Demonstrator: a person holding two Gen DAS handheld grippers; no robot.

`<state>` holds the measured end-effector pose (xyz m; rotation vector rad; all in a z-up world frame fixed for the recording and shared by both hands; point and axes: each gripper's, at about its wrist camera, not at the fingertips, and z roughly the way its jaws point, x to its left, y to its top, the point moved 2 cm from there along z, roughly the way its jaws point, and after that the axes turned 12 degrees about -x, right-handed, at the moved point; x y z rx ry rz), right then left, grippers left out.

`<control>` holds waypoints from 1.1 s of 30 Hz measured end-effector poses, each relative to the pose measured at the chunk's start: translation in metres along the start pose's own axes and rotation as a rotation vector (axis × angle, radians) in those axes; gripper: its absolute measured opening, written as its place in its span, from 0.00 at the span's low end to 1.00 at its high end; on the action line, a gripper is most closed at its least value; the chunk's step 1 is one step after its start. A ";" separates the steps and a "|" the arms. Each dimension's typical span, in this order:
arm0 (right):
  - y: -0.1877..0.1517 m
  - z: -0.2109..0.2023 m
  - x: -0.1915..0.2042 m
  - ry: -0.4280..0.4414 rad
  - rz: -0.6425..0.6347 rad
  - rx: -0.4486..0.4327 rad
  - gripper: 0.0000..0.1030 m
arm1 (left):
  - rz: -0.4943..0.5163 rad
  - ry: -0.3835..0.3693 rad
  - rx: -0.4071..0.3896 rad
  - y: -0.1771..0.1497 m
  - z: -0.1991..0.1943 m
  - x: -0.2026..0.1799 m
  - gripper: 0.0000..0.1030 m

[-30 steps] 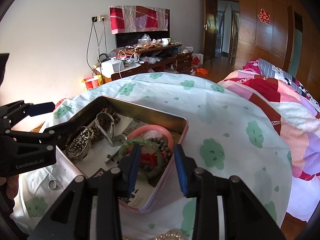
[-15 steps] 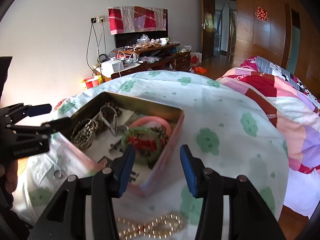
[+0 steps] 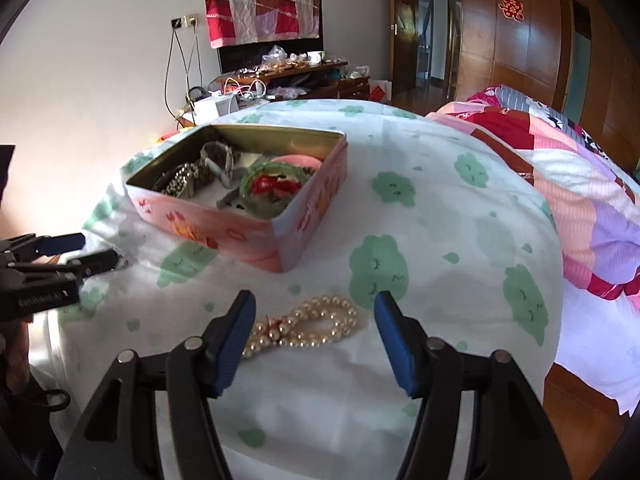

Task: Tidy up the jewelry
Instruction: 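Grasp the small silver ring with the left tool while the right tool reaches the pearl strand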

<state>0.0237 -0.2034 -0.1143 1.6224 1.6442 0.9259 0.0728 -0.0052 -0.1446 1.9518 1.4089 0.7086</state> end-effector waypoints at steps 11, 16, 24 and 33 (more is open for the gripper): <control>-0.012 0.005 0.004 0.001 -0.015 0.018 0.62 | 0.044 -0.027 -0.034 -0.001 -0.001 -0.007 0.40; -0.015 0.006 0.005 0.004 -0.017 0.020 0.64 | 0.052 -0.028 -0.038 0.001 -0.002 -0.007 0.16; -0.016 0.008 0.004 0.010 -0.008 0.020 0.64 | 0.038 -0.079 -0.022 0.000 -0.002 -0.008 0.00; -0.015 0.007 0.003 0.004 -0.004 0.019 0.65 | -0.022 -0.105 -0.032 0.008 -0.004 -0.001 0.00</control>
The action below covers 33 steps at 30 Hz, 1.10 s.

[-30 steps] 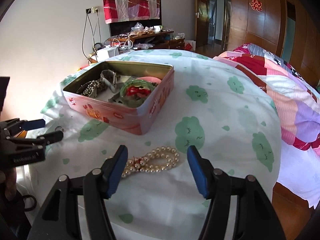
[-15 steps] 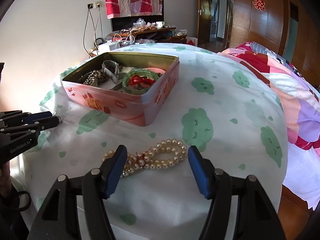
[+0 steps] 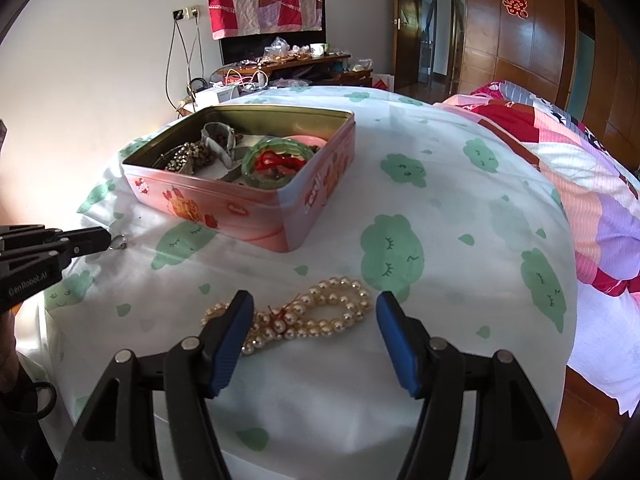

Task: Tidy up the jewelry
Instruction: 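Grasp the small silver ring with the left tool while the right tool reaches the pearl strand, then lift the silver ring with the left tool while the right tool grasps and lifts the pearl strand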

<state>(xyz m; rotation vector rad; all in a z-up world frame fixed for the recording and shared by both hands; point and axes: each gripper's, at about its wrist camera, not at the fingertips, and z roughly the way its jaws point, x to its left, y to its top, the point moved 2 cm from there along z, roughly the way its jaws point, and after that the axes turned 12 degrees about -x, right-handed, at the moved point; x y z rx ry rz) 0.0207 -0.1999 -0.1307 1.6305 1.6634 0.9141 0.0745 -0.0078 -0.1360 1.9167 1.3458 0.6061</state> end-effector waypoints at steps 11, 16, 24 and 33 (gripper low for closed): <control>0.000 -0.002 -0.001 -0.003 0.001 -0.004 0.66 | 0.003 0.017 0.011 -0.004 0.005 -0.005 0.38; 0.000 -0.002 -0.001 -0.003 0.001 -0.005 0.66 | 0.012 0.008 -0.005 -0.004 0.004 -0.007 0.55; 0.000 -0.002 -0.001 0.005 0.009 -0.005 0.66 | 0.097 0.000 0.002 -0.006 0.014 -0.022 0.20; -0.001 -0.003 0.001 0.013 0.007 -0.008 0.66 | 0.063 -0.032 0.003 -0.003 0.004 -0.014 0.20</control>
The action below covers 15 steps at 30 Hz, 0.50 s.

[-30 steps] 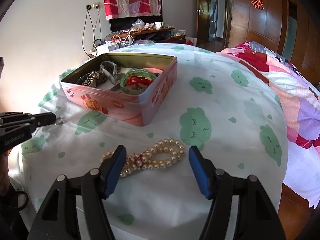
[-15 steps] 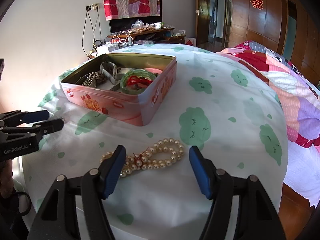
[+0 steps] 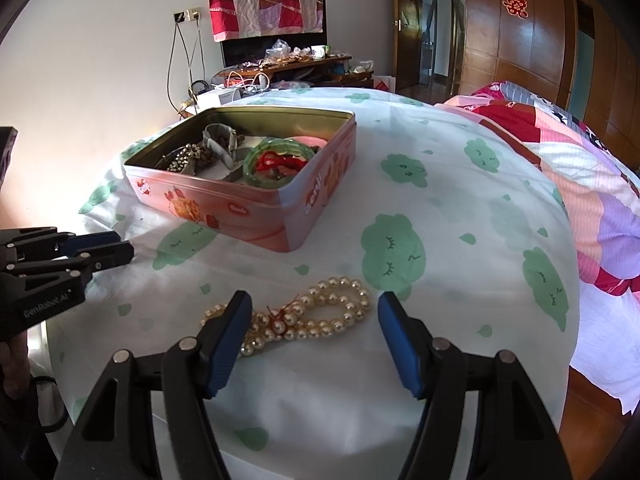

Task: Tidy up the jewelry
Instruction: 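Lift the silver ring with the left tool while the right tool grasps and lifts the pearl strand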

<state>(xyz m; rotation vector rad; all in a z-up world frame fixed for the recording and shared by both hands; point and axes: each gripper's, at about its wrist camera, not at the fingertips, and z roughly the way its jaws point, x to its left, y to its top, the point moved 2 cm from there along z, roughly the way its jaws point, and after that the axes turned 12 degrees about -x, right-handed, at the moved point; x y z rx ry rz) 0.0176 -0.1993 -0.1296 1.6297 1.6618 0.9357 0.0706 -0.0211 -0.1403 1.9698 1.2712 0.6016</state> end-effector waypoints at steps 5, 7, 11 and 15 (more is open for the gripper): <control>0.000 0.001 0.000 0.021 0.001 0.006 0.55 | 0.000 -0.020 -0.015 0.006 -0.006 -0.003 0.20; 0.000 0.000 0.002 0.027 -0.006 0.004 0.47 | 0.000 -0.029 -0.015 0.006 -0.006 -0.004 0.20; 0.002 -0.002 0.005 0.037 -0.022 -0.002 0.15 | -0.009 -0.035 -0.025 0.008 -0.009 -0.002 0.20; 0.002 -0.002 0.008 0.043 -0.039 -0.004 0.15 | -0.015 -0.039 -0.039 0.013 -0.015 0.000 0.20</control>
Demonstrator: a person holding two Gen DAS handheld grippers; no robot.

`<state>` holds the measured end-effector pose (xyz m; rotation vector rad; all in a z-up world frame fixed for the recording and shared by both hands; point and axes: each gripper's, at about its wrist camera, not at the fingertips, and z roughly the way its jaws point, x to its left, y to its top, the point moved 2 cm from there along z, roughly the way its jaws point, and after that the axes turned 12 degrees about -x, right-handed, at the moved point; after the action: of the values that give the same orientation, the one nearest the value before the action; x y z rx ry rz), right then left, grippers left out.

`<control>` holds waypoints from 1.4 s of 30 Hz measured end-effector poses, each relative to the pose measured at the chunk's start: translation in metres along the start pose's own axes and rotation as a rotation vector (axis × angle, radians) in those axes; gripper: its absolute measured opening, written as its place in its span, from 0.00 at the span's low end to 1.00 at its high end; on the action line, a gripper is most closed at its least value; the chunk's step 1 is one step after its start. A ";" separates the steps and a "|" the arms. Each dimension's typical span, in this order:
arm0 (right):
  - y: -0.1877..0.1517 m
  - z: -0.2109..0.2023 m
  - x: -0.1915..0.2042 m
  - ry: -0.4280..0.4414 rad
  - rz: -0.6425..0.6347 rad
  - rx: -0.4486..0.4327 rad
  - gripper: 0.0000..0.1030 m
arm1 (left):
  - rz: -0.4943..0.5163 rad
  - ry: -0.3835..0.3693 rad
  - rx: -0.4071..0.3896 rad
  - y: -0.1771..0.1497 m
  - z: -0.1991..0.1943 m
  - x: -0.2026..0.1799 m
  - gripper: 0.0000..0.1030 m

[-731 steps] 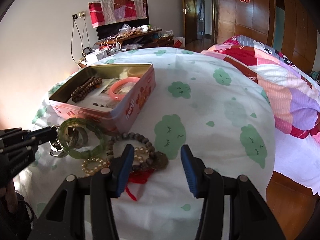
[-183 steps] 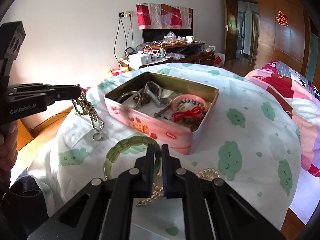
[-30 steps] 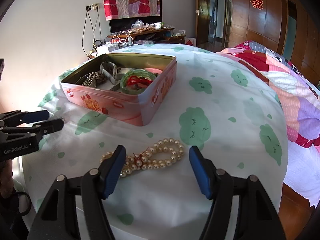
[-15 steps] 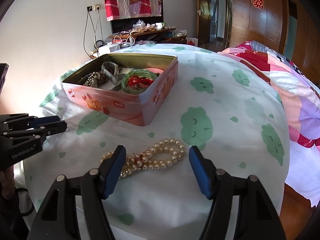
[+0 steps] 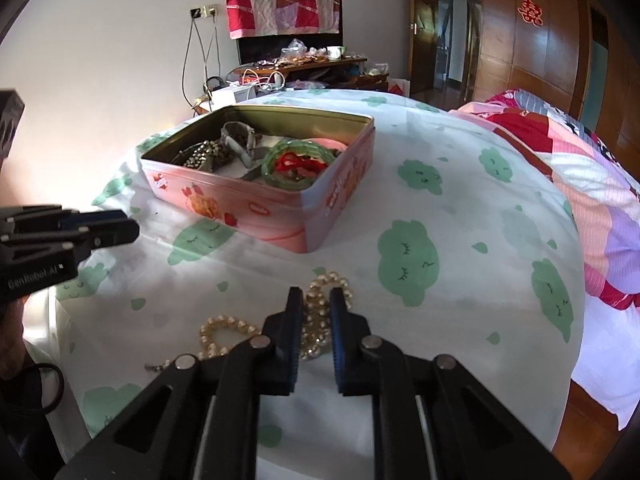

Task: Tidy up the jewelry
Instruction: 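Lift the silver ring with the left tool while the right tool grasps and lifts the pearl strand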

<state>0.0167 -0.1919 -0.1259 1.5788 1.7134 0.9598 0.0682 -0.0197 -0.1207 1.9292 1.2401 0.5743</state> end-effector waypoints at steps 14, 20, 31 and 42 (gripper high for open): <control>0.014 -0.014 -0.004 -0.003 0.007 -0.059 0.02 | -0.010 0.005 -0.016 0.007 -0.005 0.005 0.20; 0.016 -0.008 -0.009 0.013 0.090 -0.007 0.43 | -0.017 0.014 -0.018 0.008 -0.006 0.008 0.20; 0.002 0.008 0.022 -0.017 -0.039 0.098 0.40 | -0.027 0.014 -0.018 0.008 -0.006 0.011 0.20; 0.008 -0.003 0.027 0.007 -0.114 0.042 0.00 | -0.033 0.005 -0.044 0.017 -0.017 0.012 0.20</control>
<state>0.0155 -0.1655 -0.1169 1.4877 1.8183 0.8795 0.0712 -0.0070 -0.0975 1.8688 1.2503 0.5846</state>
